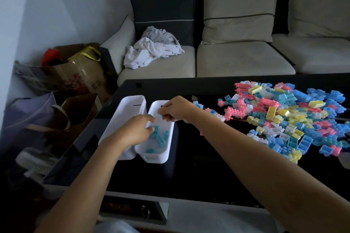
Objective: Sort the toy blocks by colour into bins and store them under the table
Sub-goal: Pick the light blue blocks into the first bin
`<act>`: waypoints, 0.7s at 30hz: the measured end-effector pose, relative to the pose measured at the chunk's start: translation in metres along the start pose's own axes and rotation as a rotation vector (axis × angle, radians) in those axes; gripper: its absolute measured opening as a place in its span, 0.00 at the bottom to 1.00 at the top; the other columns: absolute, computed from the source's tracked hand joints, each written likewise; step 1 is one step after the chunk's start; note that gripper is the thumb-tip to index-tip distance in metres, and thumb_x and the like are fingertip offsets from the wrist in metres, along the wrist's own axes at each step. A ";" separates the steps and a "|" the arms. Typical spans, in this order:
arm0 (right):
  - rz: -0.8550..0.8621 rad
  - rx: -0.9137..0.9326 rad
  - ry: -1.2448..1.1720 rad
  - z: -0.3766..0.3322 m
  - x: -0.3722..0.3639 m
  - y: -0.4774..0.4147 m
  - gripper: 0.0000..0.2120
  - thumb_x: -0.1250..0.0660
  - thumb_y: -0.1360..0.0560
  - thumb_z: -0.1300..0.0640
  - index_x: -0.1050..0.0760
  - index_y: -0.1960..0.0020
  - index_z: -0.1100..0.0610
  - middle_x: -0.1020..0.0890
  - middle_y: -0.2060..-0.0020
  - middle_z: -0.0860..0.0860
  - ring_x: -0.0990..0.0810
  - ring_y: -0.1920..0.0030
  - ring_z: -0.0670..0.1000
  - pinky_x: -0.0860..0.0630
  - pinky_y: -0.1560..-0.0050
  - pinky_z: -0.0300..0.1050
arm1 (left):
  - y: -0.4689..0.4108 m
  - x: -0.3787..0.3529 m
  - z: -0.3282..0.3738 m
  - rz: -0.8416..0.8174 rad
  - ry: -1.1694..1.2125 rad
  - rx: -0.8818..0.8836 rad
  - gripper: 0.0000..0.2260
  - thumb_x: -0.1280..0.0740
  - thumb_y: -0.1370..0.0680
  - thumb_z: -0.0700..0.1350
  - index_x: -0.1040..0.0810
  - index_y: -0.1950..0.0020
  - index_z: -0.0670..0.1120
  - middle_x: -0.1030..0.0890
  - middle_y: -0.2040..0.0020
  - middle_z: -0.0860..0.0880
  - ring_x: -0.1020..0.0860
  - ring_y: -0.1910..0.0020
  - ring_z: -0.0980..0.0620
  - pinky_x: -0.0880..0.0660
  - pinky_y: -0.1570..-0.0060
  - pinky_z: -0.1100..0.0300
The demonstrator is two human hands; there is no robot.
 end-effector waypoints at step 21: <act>0.179 -0.011 0.767 0.090 0.153 0.020 0.17 0.44 0.22 0.64 0.26 0.36 0.58 0.24 0.38 0.55 0.21 0.51 0.48 0.27 0.58 0.29 | -0.064 -0.021 0.113 -0.082 0.105 -0.285 0.15 0.38 0.21 0.44 0.26 0.34 0.47 0.23 0.37 0.49 0.24 0.41 0.53 0.29 0.43 0.63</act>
Point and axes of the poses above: each hand's wrist, its own y-axis away from the middle knuckle, its own x-axis out of the back of the hand, z = x × y, the point moved 4 cm from there along -y, towards the middle knuckle
